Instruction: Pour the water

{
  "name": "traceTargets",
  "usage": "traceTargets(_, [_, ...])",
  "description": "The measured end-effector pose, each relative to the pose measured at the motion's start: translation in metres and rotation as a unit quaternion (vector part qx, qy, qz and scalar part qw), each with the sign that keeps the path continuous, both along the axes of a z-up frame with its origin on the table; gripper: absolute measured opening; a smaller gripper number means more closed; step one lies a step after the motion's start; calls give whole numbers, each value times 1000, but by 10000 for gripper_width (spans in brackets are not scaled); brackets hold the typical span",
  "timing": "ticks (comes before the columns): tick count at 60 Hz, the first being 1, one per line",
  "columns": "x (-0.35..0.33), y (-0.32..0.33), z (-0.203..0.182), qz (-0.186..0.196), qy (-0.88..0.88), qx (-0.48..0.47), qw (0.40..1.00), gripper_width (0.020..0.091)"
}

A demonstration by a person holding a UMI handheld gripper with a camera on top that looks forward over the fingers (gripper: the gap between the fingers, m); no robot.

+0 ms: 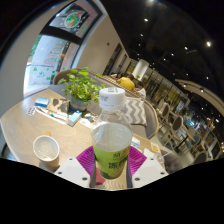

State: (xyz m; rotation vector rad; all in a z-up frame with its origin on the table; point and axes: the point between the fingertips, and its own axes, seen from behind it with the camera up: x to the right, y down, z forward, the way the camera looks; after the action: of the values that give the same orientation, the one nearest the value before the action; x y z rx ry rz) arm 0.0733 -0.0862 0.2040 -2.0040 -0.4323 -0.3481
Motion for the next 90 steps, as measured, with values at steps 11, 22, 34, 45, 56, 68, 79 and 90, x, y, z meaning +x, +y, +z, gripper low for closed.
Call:
traceTargets(11, [9, 8, -53, -16, 161, -28, 986, 411])
traceTargets(22, [17, 18, -108, -25, 214, -51, 975, 413])
traceTargets(34, [17, 25, -141, -24, 228, -41, 972, 435])
traceTargets(45, [16, 19, -143, -38, 225, -34, 973, 545])
traceTargets(56, [23, -7, -123, -83, 238, -70, 965, 850])
traceTargets(68, [20, -75, -52, -126, 221, -77, 964, 849])
traceTargets(79, [6, -151, -6, -157, 200, -81, 964, 844])
traceTargets(90, [-5, -194, 7, -175, 203, -82, 960, 852])
